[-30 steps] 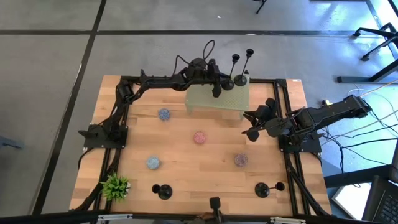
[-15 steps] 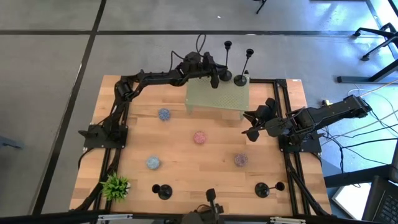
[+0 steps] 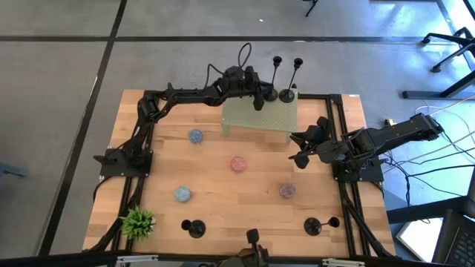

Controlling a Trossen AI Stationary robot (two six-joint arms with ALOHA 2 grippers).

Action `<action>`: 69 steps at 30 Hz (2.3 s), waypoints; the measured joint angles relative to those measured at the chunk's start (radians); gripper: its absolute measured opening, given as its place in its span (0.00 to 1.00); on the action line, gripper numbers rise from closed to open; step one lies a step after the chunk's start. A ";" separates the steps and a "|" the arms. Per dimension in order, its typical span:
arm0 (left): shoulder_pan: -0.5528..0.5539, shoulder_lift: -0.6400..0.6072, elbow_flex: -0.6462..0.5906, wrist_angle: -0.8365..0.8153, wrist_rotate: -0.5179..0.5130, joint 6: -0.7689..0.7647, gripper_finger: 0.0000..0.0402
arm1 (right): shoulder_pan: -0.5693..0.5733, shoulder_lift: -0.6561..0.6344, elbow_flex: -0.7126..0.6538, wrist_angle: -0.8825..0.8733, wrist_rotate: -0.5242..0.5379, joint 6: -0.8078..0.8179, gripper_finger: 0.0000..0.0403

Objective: Pick & Place candle stick holders
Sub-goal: Put the middle black candle holder on the shelf, then put the left black candle holder on the shelf

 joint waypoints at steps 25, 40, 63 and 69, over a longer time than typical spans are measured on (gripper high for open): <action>0.002 0.011 0.000 0.003 -0.001 0.007 0.20 | 0.000 0.016 0.000 -0.009 -0.006 0.000 0.14; 0.003 -0.045 0.000 -0.025 0.013 -0.035 0.31 | 0.000 0.039 0.000 0.003 -0.010 -0.052 0.14; -0.056 -0.445 0.000 -0.886 0.044 -0.027 0.31 | 0.001 0.039 0.000 0.002 -0.137 0.011 0.14; -0.156 -0.633 0.000 -1.232 0.064 0.113 0.31 | 0.001 0.039 0.000 0.003 -0.136 0.010 0.14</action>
